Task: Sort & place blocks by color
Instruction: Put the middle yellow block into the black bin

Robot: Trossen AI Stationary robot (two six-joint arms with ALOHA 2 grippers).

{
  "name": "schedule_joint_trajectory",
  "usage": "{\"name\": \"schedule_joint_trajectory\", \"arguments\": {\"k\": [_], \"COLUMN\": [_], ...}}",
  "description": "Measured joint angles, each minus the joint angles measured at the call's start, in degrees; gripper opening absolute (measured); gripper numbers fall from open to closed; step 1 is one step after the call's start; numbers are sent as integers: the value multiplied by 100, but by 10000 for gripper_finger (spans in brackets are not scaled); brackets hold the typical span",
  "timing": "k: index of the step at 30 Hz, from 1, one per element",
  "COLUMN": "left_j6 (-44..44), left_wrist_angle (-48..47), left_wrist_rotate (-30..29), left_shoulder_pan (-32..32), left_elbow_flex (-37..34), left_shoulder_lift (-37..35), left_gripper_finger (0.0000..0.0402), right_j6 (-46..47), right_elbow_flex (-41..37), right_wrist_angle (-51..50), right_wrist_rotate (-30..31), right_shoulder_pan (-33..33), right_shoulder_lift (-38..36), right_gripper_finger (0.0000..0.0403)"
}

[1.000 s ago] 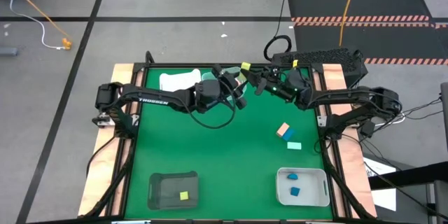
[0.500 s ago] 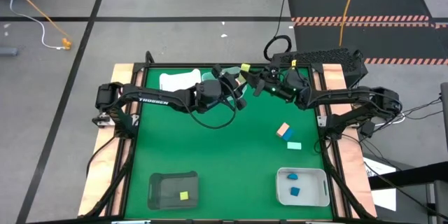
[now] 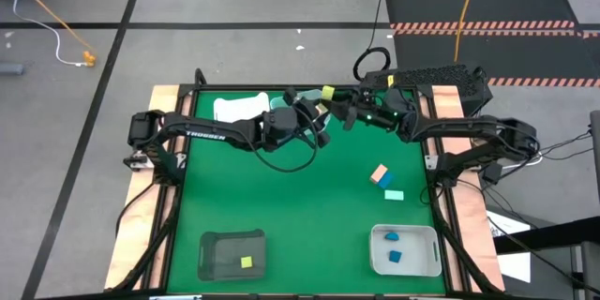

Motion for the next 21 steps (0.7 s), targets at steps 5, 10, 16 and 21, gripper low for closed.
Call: {"name": "schedule_joint_trajectory", "arguments": {"k": [5,10,16,21], "left_j6": [-114,-151,-407,-676], "left_wrist_angle": [-37,-166,-350,-443], "left_wrist_rotate": [-3,-15,-43,-39], "left_shoulder_pan": [-33,-52,-81,-120], "left_elbow_flex": [0,-4,9,7], "left_shoulder_lift": [0,3,-48,-52], "left_gripper_finger": [148,137,136,136], "right_j6": [-169,-396,-533,-614], "right_elbow_flex": [3,11,-4,-9], "right_wrist_angle": [-1322,-2913,-3769,-3991], "right_wrist_rotate": [-155,-175,-228,-536], "right_shoulder_pan": [-371,-709,-919,-930], "right_shoulder_lift": [-482,-1033,-1597,-1826], "right_gripper_finger": [228,247,255,256]}}
